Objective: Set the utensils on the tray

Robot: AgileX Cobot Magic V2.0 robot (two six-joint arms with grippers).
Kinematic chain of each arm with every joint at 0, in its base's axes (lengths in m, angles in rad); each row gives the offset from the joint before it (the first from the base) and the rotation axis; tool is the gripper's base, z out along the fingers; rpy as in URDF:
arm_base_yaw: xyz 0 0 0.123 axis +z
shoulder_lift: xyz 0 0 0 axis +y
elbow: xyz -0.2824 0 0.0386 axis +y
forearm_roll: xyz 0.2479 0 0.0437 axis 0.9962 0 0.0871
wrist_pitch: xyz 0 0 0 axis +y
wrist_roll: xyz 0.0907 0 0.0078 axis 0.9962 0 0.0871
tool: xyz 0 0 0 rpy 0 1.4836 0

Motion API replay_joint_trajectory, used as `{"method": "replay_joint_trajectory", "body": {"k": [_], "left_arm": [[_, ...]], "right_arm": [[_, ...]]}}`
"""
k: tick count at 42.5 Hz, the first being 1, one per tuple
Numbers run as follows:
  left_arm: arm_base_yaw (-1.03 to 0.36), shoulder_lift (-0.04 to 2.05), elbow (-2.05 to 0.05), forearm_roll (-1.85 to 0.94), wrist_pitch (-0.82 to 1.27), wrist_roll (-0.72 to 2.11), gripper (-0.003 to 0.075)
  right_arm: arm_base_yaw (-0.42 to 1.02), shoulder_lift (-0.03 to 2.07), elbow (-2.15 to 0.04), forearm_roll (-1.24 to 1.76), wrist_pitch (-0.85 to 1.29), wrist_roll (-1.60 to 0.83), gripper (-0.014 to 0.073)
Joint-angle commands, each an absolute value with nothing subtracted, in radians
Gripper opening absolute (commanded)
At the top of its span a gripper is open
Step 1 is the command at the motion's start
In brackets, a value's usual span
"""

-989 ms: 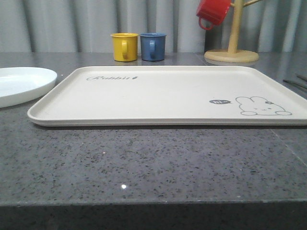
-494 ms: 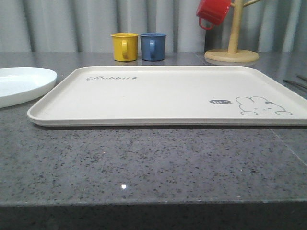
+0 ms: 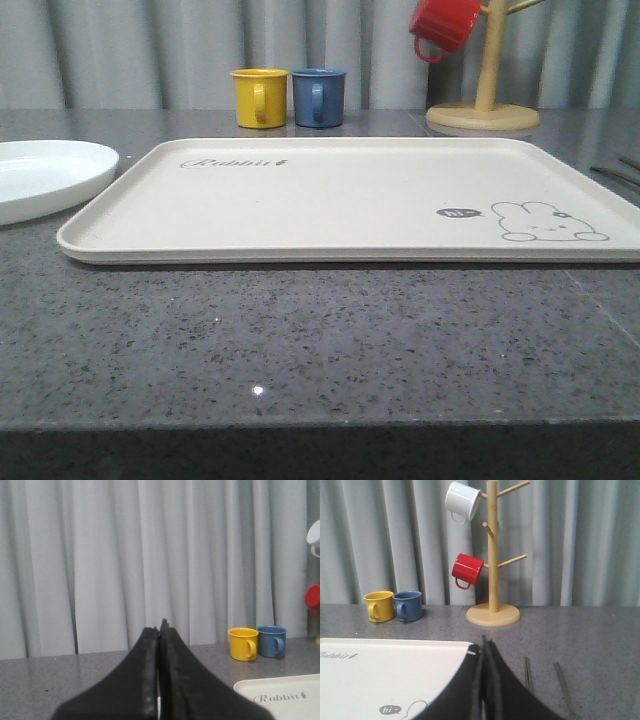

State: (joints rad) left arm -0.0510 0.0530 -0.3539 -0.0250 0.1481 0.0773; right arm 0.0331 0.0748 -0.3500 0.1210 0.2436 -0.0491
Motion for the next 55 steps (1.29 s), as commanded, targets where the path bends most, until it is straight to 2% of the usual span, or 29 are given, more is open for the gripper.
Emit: {"method": "replay_joint_trajectory", "body": {"k": [1,7,11,25,30,34,38,40,43,45,55], "left_arm": [[-0.046,0.149,-0.511,-0.012,0.217,0.078,-0.002],[-0.046,0.302,-0.694,-0.01,0.453,0.078,-0.002],[-0.046,0.382,-0.75,-0.01,0.528,0.078,-0.002],[-0.046,0.513,-0.733,-0.019,0.534,0.078,-0.002],[-0.046,0.549,-0.729,-0.019,0.536,0.078,-0.0011],[-0.046,0.574,-0.729,-0.019,0.536,0.078,0.0097],[-0.046,0.603,-0.729,-0.019,0.534,0.078,0.0308],[-0.046,0.619,-0.729,-0.019,0.532,0.078,0.0414],[-0.046,0.643,-0.729,-0.019,0.531,0.078,0.0518],[-0.046,0.662,-0.729,-0.019,0.531,0.078,0.0543],[-0.046,0.822,-0.814,0.031,0.614,0.078,0.0545]], "right_arm": [[0.027,0.18,-0.496,0.126,0.287,-0.055,-0.0118],[0.027,0.328,-0.651,0.122,0.464,-0.055,-0.0118],[0.027,0.407,-0.696,0.121,0.544,-0.055,-0.0118],[0.027,0.558,-0.696,0.121,0.588,-0.055,-0.0118],[0.027,0.582,-0.696,0.121,0.589,-0.055,-0.0093],[0.027,0.594,-0.696,0.121,0.59,-0.055,0.005],[0.027,0.601,-0.696,0.121,0.584,-0.055,0.0258],[0.027,0.601,-0.696,0.121,0.574,-0.055,0.0325],[0.027,0.601,-0.696,0.121,0.562,-0.055,0.0385],[0.027,0.601,-0.696,0.121,0.561,-0.055,0.0389],[0.027,0.601,-0.696,0.121,0.566,-0.055,0.0385]]}}
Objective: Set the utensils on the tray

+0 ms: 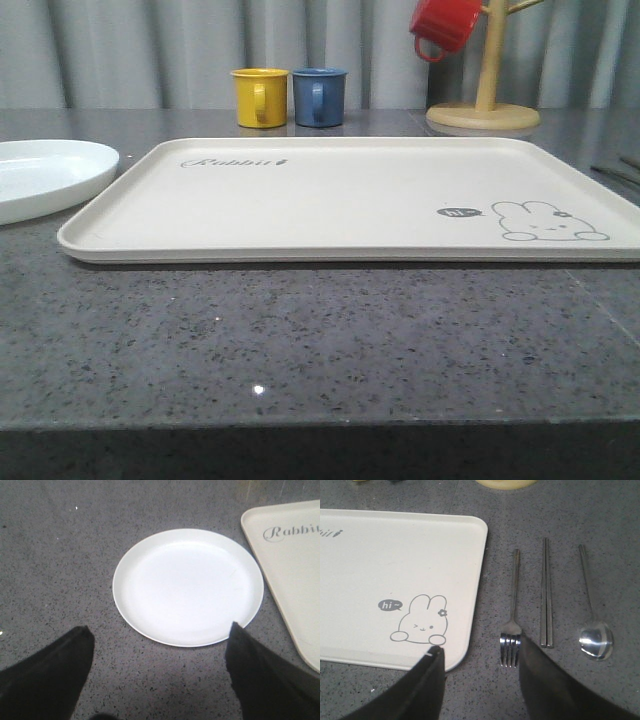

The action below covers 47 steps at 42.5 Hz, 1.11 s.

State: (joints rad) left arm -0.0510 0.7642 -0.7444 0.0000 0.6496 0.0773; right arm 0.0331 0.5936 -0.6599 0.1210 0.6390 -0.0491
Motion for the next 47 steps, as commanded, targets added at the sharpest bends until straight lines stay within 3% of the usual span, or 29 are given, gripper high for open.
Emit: {"method": "replay_joint_trajectory", "body": {"k": [1,11,21,28,43,47], "left_arm": [[-0.046,0.843,-0.824,0.042,0.614,0.078,0.0545],[0.072,1.092,-0.933,0.044,0.639,0.078,0.0545],[0.237,1.343,-1.045,-0.334,0.685,0.324,0.0545],[0.254,1.462,-1.099,-0.53,0.702,0.452,0.0543],[0.254,1.594,-1.189,-0.542,0.712,0.452,0.0542],[0.254,1.607,-1.202,-0.542,0.749,0.452,0.0508]], "right_arm": [[0.027,0.601,-0.696,0.121,0.566,-0.055,0.0385],[0.027,0.601,-0.696,0.121,0.569,-0.055,0.0385],[0.027,0.601,-0.696,0.121,0.57,-0.055,0.0385],[0.027,0.601,-0.696,0.121,0.571,-0.055,0.0385],[0.027,0.601,-0.696,0.121,0.572,-0.055,0.0385],[0.027,0.601,-0.696,0.121,0.572,-0.055,0.0385]]}}
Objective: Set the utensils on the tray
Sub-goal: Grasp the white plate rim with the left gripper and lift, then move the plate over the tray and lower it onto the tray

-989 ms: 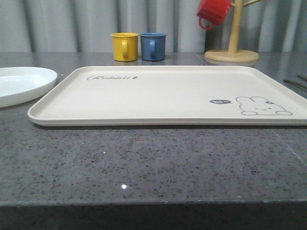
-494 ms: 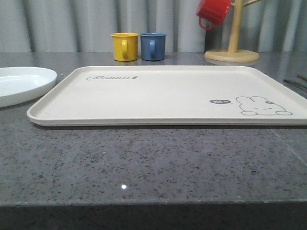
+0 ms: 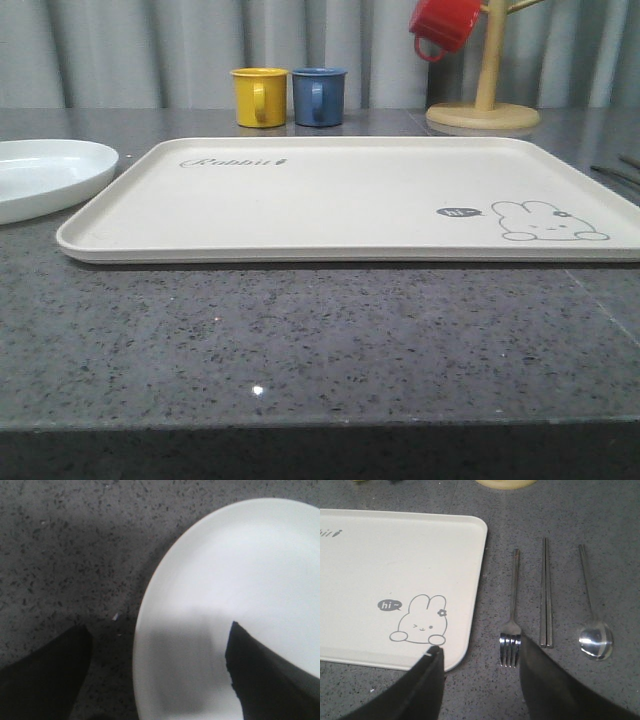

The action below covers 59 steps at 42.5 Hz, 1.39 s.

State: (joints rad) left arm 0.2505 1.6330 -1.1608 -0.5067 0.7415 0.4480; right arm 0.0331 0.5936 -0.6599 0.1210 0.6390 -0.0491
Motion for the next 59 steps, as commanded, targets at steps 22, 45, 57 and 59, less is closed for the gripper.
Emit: {"method": "replay_joint_trajectory", "body": {"k": [22,45,57,59], "left_arm": [[0.254,1.607,-1.259,-0.528,0.837,0.452,-0.002],[-0.06,1.582,-1.426,-0.662,0.881,0.453,-0.002],[-0.202,1.677,-1.426,-0.659,0.883,0.453,-0.002],[-0.211,1.697,-1.426,-0.659,0.883,0.453,-0.002]], "right_arm": [[0.027,0.601,-0.696,0.121,0.572,-0.055,0.0385],[0.027,0.601,-0.696,0.121,0.572,-0.055,0.0385],[0.027,0.601,-0.696,0.121,0.572,-0.055,0.0385],[0.027,0.601,-0.696,0.121,0.572,-0.055,0.0385]]}}
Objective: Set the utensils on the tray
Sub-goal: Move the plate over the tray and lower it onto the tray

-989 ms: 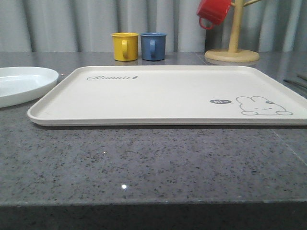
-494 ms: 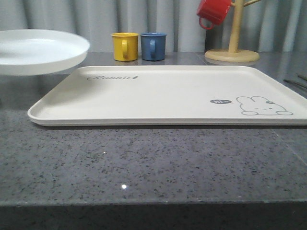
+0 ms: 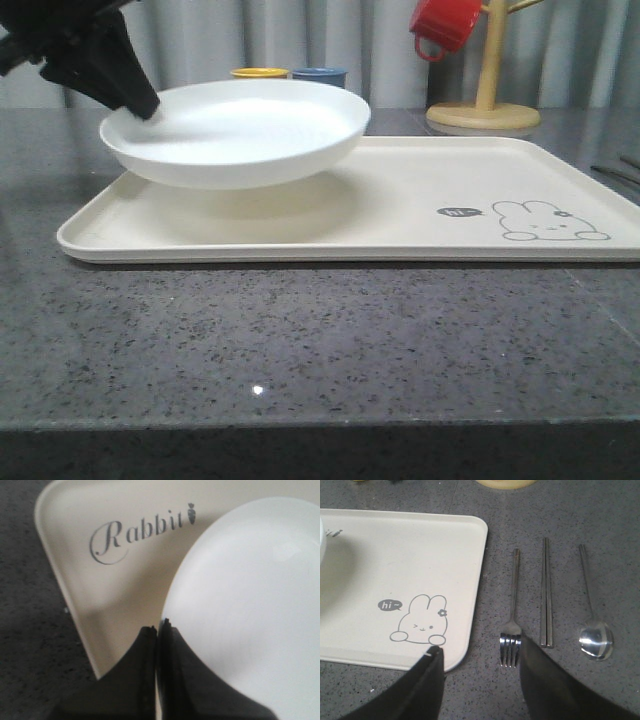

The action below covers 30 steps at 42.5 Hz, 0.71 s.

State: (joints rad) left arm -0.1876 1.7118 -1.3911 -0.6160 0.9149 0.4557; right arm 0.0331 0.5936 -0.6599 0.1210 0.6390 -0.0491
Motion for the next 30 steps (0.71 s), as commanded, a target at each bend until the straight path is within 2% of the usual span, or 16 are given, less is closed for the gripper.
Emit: {"method": "replay_joint_trajectory", "body": {"k": [1,6,9,17,21,30], "left_arm": [[-0.214,1.704,-1.426,-0.659,0.883,0.453,-0.002],[-0.219,1.73,-1.428,-0.637,0.877,0.453,-0.0019],[-0.219,1.734,-1.428,-0.599,0.877,0.453,0.0015],[-0.219,1.734,-1.428,-0.575,0.893,0.453,0.0285],[-0.219,1.728,-1.448,-0.575,0.913,0.453,0.0379],[-0.236,1.611,-1.477,-0.55,0.925,0.453,0.0388]], "right_arm": [[0.027,0.601,-0.696,0.121,0.572,-0.055,0.0385],[0.027,0.601,-0.696,0.121,0.572,-0.055,0.0385],[0.027,0.601,-0.696,0.121,0.572,-0.055,0.0385],[0.027,0.601,-0.696,0.121,0.572,-0.055,0.0385],[0.027,0.601,-0.696,0.121,0.572,-0.055,0.0385],[0.027,0.601,-0.696,0.121,0.572,-0.055,0.0385]]}}
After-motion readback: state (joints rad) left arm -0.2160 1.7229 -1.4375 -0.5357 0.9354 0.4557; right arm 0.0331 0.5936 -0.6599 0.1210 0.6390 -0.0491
